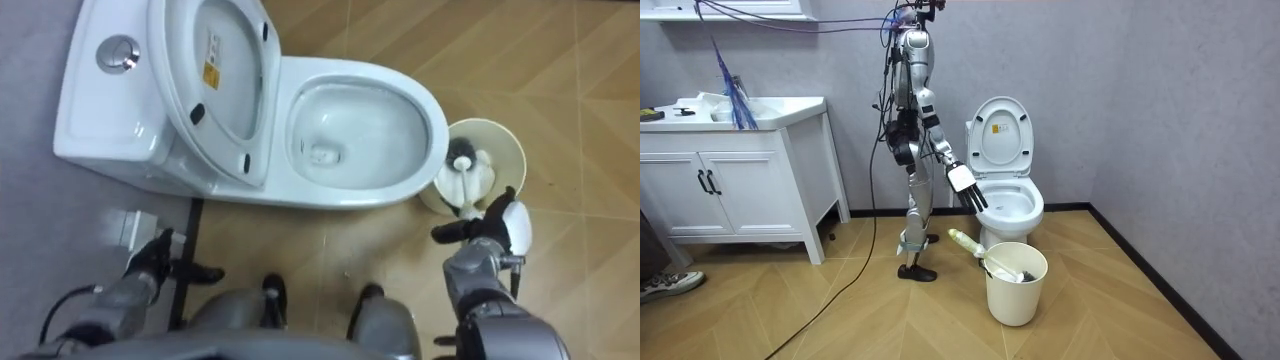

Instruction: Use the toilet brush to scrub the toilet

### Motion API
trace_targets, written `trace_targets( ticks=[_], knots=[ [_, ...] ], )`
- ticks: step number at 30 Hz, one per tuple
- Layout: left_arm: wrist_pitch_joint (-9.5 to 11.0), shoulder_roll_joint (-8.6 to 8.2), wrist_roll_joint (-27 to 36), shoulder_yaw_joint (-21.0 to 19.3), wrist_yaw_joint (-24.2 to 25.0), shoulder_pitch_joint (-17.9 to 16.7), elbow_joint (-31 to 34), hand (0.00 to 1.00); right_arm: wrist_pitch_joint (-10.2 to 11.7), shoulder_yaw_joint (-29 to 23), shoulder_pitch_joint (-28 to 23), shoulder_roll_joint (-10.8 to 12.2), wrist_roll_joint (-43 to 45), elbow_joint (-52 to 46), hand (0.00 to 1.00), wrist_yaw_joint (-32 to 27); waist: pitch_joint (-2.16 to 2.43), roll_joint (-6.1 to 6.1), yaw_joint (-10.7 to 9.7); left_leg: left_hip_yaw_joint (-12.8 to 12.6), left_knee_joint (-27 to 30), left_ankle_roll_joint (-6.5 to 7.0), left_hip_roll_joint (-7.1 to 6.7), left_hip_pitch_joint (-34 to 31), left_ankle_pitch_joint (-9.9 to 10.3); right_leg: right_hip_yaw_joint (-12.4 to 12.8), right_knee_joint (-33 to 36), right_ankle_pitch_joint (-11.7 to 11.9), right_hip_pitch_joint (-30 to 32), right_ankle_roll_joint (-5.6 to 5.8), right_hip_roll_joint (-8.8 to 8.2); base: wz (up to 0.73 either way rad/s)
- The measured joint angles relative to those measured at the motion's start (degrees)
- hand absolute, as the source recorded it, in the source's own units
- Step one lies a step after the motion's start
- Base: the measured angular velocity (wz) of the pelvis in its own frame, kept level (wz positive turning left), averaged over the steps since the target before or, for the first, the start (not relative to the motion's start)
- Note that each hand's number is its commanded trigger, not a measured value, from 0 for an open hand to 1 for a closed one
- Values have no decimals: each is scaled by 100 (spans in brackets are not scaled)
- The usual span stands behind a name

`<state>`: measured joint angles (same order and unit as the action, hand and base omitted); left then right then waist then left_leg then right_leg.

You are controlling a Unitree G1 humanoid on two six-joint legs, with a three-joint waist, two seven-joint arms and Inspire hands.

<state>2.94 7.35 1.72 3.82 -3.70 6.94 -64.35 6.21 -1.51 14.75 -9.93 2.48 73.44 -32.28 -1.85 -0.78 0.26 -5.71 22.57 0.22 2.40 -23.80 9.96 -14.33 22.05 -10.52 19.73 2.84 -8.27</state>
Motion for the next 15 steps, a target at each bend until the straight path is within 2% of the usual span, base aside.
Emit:
trace_targets(
  ticks=[3, 6, 11, 15],
  knots=[
    [-1, -25, 40, 144, -3, 226, 52, 0, -7, -115, 38, -20, -235, 6, 0, -112, -32, 10, -1, 27, 230, 48, -24, -421, 12, 26, 331, -76, 433, -5, -72, 7],
    [-7, -17, 521, 385, -56, 197, 374, 0, -12, -111, 143, -52, -696, 5, 0, -159, -49, -6, 8, 17, 463, 63, -22, -823, 22, 134, 610, -144, 898, -24, -95, -5],
    [3, -31, 781, 549, -123, 329, 642, 0, -93, -95, 405, -290, -809, 4, 0, -174, -64, -10, 20, -53, 895, 73, -30, -1477, 33, 260, 1301, -308, 1700, -105, -208, -1],
    [-8, -15, 776, 611, -123, 485, 894, 0, -244, -35, 649, -491, -936, 4, 0, -227, -68, -6, 55, -32, 1434, 39, 13, -2097, 158, 310, 1934, -547, 2364, -194, -270, 7]
  ],
)
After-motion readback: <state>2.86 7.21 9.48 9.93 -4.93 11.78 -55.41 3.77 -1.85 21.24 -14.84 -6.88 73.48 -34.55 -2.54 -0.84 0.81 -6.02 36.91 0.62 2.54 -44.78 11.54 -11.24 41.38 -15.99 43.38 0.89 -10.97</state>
